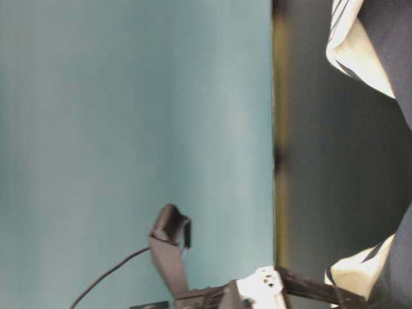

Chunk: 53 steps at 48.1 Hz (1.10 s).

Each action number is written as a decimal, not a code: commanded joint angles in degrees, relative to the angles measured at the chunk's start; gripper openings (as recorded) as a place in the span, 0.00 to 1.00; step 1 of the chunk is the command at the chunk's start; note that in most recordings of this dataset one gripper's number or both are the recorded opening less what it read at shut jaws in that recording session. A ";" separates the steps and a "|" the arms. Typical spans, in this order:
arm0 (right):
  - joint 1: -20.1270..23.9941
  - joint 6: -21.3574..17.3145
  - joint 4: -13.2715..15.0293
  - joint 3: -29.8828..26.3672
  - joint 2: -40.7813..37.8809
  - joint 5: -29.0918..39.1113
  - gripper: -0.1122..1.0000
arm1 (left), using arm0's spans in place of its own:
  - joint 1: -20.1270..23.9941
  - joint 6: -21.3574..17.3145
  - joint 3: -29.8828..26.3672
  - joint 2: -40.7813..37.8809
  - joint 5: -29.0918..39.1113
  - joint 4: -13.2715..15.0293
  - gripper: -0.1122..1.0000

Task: Arrange the slippers with the left arm.
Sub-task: 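Move the left gripper over the heel of the left striped slipper, then grasp the left slipper's heel edge with the left gripper, then rotate the left slipper to point straight down, then release it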

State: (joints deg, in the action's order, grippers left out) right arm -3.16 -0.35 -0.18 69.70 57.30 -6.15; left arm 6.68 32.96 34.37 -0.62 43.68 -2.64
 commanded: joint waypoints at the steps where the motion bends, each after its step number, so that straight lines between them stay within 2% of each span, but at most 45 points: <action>1: 0.00 -0.09 -0.09 -0.26 -0.26 -0.44 0.10 | -0.09 -0.97 -0.62 0.09 -0.26 -0.18 0.88; 7: 0.00 -0.09 -0.09 -0.18 -0.18 -0.53 0.10 | 0.18 -2.20 -0.53 0.18 -0.26 -0.18 0.86; 11: 0.00 0.00 -0.09 0.00 0.09 -0.62 0.10 | 0.26 -3.16 -0.44 0.26 0.00 -0.26 0.80; 16: 0.00 0.00 -0.09 0.18 0.70 -0.62 0.10 | 0.26 -5.45 -0.70 0.53 -0.09 -0.35 0.59; 23: 0.00 0.00 -0.09 0.70 1.93 -0.62 0.10 | 0.26 -9.84 -2.02 1.85 0.26 -0.44 0.22; 26: 0.00 0.00 -0.09 0.97 2.46 -0.53 0.10 | 0.18 -12.83 -3.08 2.72 0.88 -0.70 0.13; 41: 0.00 -0.09 -0.09 2.11 4.13 -0.26 0.10 | 0.44 -32.96 -11.51 4.83 3.43 -1.14 0.11; 45: 0.00 -0.09 -0.09 2.11 4.13 -0.26 0.10 | 1.05 -35.16 -13.62 3.69 3.43 -1.14 0.11; 53: 0.00 -0.09 -0.09 2.20 4.22 -0.26 0.10 | 2.64 -36.65 -17.40 1.49 3.69 -1.67 0.11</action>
State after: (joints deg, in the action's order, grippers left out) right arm -3.16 -0.35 -0.18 72.25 61.79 -6.15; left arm 8.35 -2.99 19.69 1.05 47.37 -3.69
